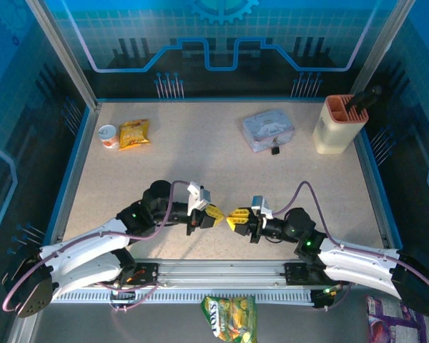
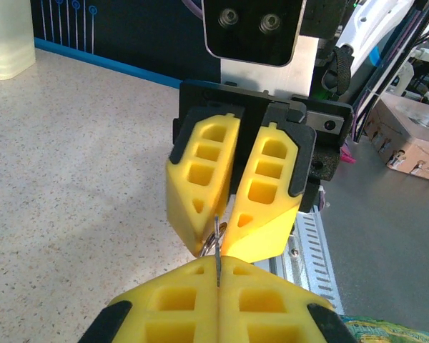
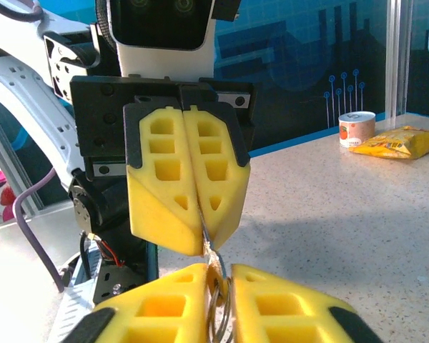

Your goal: Unlock the padlock with the key

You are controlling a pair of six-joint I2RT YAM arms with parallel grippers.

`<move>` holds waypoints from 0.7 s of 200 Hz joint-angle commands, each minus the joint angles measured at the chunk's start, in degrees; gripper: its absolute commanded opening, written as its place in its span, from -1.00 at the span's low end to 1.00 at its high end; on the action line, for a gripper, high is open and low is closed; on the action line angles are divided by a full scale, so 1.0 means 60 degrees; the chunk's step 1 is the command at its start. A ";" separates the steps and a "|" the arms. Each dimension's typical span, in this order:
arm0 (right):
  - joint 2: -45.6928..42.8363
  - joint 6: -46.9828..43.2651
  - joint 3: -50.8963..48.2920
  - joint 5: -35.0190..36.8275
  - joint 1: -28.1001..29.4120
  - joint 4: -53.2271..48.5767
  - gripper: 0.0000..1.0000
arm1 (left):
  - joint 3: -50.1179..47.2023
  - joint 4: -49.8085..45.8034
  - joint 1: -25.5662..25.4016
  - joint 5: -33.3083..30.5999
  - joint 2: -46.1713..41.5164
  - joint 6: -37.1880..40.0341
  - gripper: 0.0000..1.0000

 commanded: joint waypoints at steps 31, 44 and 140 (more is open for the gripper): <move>-0.0032 -0.0016 0.0238 -0.0099 0.0056 0.0176 -0.99 | 0.0359 -0.0109 0.0000 0.0247 0.0024 0.0198 -1.00; -0.0108 -0.0025 0.0253 -0.0008 0.0056 0.0053 -1.00 | 0.0351 -0.0069 0.0009 0.0068 0.0013 0.0146 -1.00; -0.4686 -0.0344 0.3749 0.8560 -0.0360 -1.1392 -1.00 | 0.2730 -0.1917 0.0037 -0.4467 0.1563 -0.2083 0.00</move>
